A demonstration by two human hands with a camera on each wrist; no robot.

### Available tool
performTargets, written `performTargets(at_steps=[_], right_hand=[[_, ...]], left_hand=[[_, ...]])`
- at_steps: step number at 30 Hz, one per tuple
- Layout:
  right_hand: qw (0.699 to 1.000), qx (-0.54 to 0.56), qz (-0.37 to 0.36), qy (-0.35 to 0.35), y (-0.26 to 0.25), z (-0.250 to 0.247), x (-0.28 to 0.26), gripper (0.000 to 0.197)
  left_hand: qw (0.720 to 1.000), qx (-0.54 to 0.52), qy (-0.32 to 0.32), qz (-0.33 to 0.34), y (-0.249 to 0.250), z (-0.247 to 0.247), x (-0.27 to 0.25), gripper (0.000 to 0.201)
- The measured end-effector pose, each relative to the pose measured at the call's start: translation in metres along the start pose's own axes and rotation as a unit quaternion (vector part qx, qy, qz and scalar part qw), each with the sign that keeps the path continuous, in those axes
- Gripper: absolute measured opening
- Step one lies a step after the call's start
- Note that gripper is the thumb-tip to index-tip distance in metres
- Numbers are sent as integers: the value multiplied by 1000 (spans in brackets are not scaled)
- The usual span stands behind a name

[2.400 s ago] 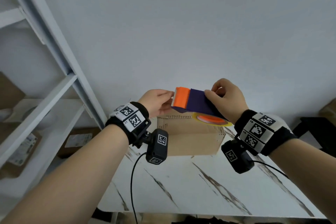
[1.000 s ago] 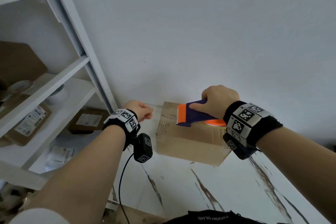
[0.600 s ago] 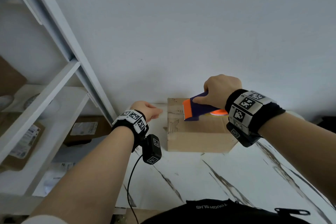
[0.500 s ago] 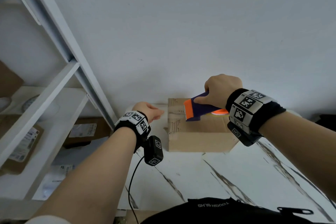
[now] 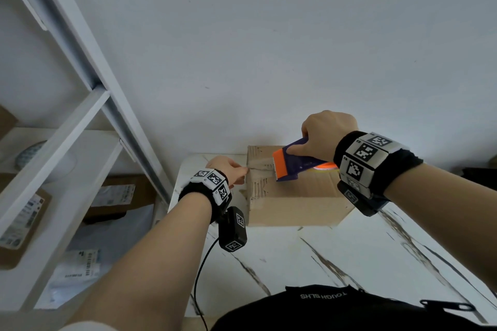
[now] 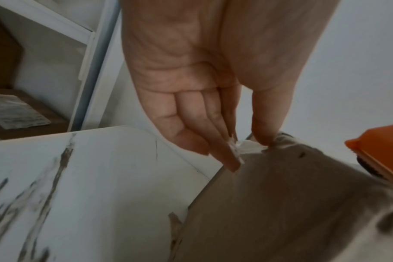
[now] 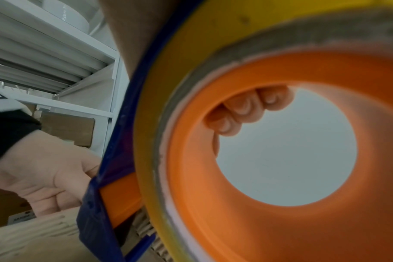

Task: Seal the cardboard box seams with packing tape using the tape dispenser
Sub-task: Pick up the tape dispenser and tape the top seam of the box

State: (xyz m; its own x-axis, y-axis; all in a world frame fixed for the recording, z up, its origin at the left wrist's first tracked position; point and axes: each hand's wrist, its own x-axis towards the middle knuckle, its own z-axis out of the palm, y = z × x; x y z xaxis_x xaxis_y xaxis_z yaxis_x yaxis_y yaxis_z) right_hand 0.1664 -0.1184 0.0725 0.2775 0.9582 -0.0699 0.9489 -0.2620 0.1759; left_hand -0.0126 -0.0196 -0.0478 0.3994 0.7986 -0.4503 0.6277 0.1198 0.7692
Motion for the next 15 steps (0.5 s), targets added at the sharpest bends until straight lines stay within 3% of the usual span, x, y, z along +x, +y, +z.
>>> performTargets(at_steps=[4, 7, 10, 13, 15], right_hand=[[1000, 0, -5, 0, 0, 1, 3, 49], [1000, -2, -6, -4, -1, 2, 4, 47], [1000, 1, -5, -11, -1, 4, 6, 46], [1000, 4, -7, -10, 1, 4, 6, 46], [1000, 8, -8, -7, 1, 3, 5, 46]], left_hand=[[1000, 3, -1, -1, 1, 1, -2, 26], [999, -24, -6, -23, 3, 0, -5, 55], [999, 26, -8, -42, 0, -3, -6, 74], [997, 62, 41, -16, -5, -3, -4, 59], [999, -6, 35, 4, -4, -1, -5, 38]])
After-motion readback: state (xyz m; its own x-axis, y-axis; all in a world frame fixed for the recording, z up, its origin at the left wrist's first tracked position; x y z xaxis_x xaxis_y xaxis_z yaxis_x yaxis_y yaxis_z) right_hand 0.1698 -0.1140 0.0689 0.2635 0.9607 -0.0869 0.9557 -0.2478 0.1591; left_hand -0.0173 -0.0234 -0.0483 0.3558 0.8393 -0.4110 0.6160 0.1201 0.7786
